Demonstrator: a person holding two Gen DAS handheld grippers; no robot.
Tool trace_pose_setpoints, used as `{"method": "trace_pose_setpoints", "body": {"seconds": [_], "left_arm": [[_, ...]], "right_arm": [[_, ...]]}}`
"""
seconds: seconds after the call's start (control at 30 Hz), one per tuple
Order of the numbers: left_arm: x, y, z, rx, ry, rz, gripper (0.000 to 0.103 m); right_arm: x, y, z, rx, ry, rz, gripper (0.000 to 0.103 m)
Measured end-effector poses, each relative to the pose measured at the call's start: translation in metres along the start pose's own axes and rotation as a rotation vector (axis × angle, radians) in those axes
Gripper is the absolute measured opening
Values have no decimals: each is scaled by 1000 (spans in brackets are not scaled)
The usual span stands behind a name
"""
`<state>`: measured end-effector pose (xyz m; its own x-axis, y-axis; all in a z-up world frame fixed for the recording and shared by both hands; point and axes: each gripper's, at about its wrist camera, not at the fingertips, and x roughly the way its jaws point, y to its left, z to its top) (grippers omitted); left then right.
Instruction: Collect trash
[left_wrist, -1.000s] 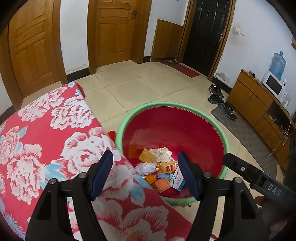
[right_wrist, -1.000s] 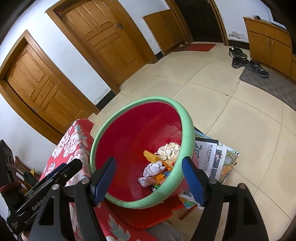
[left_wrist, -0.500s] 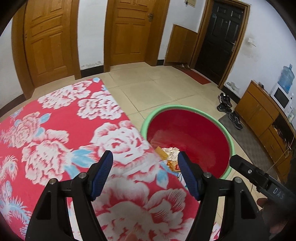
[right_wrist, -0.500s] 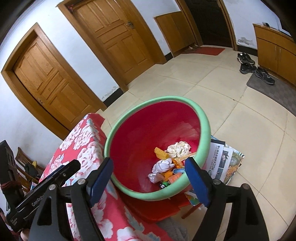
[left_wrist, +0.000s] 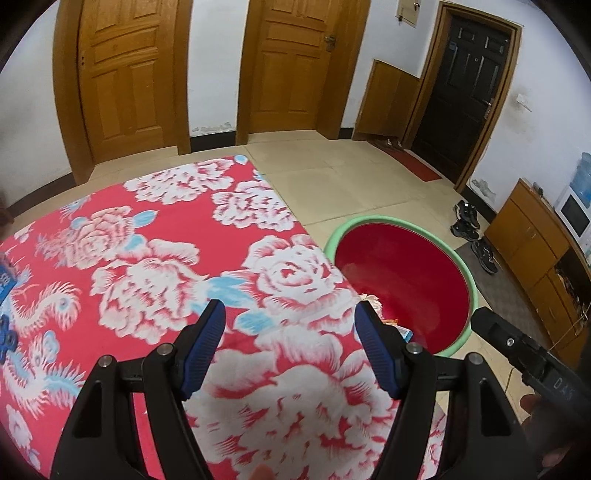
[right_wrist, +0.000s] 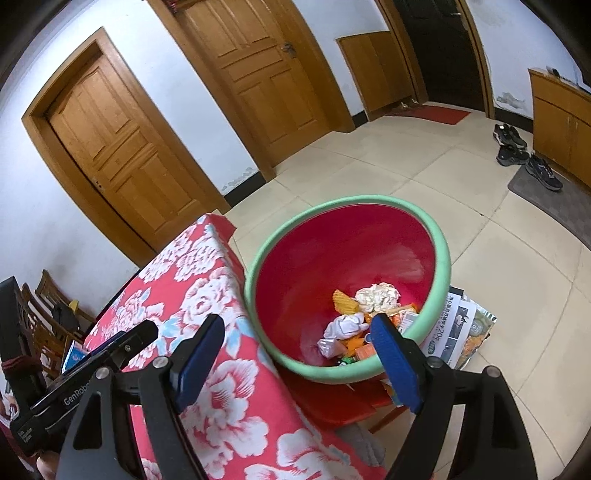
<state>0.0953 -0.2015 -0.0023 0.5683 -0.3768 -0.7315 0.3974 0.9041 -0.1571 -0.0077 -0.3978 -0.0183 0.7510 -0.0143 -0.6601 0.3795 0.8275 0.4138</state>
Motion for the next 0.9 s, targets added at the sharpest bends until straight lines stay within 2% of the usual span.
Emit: {"method": "trace_pose_setpoints", "body": {"seconds": [0.3,0.9], "left_arm": [[-26,21,-9,-45,-24,28,72],[-80,69,-33,-134,-86,194,72]], "right_arm": [[-9,29,-11,-63,3,29,84],[-32,91,-39,-212,-20,91,85]]}}
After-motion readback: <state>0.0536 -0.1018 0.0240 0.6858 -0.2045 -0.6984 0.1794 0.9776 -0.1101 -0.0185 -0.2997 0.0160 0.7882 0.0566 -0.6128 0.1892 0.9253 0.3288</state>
